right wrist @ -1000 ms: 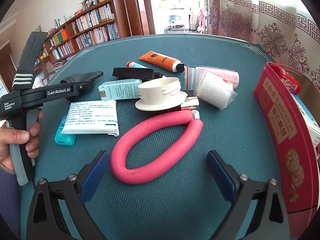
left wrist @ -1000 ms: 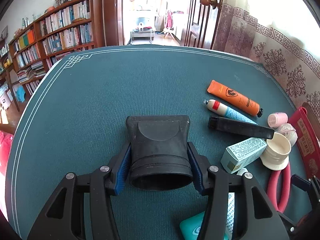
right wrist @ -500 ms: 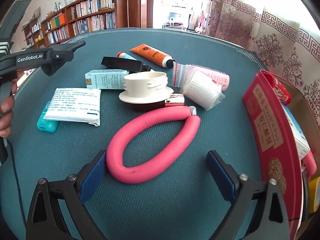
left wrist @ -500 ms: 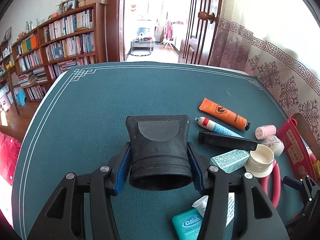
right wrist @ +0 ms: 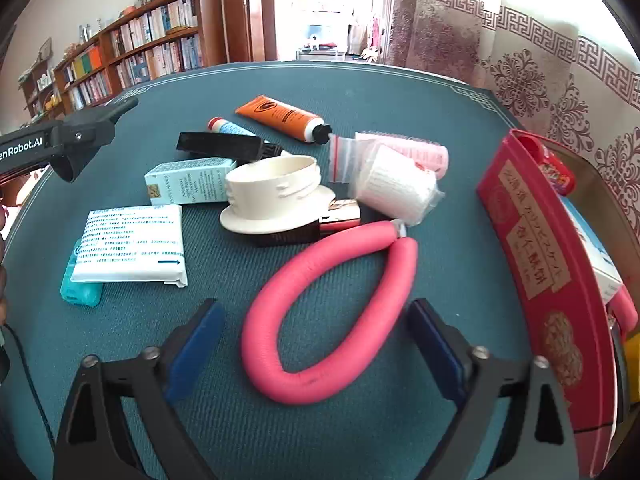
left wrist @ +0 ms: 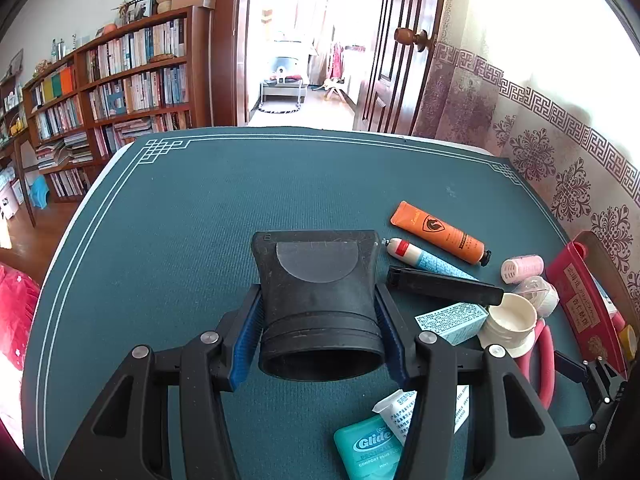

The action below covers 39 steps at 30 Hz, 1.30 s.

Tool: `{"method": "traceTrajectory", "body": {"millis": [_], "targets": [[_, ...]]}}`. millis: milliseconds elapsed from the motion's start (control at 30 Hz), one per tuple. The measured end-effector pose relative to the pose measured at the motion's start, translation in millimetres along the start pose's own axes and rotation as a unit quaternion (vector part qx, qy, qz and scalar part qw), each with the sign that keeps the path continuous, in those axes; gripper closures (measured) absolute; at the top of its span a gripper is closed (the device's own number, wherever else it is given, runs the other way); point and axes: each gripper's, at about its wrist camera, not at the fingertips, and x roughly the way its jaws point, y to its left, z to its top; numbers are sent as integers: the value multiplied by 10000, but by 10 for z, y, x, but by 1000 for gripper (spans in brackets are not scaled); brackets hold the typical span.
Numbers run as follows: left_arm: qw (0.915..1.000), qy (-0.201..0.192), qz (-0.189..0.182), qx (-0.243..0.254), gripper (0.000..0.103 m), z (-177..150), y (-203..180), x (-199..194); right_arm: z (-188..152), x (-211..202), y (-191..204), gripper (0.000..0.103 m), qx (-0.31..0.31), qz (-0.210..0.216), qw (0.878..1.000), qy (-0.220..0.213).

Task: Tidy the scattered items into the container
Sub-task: 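Grasp the second pink ring grip with the right gripper while left holds cup, then lower pink ring into red tin with right while left drops black cup into tin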

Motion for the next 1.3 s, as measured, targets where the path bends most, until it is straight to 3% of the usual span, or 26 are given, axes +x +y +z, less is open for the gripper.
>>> {"method": "traceTrajectory", "body": {"millis": [133,267,467,667,867,1100,1300], "targets": [[10000,-2,-39,-11,47,2,-29,-12,-26,-54,-80,32,93,175,9998,-91],[9999,-41,-98,5,47,3,-59,-54,-43,-148,-76,34,195,770,9966,-201],[9998,-105,-192,38,47,22,-109,-115,-29,-455,17,34,129,953,9924,-766],[9993,-145,-306,149,47,27,-220,-164,43,-660,-203,33,417,711,9895,-1184],[9984,-177,-392,369,47,6,-401,-220,93,-857,-636,33,866,134,9843,-1530],[9969,-197,-503,574,47,-20,-598,-283,-29,-927,-1146,33,1378,-408,9794,-1416],[9951,-222,-551,791,47,-23,-815,-342,-165,-936,-1430,32,1641,-606,9758,-1313]]}}
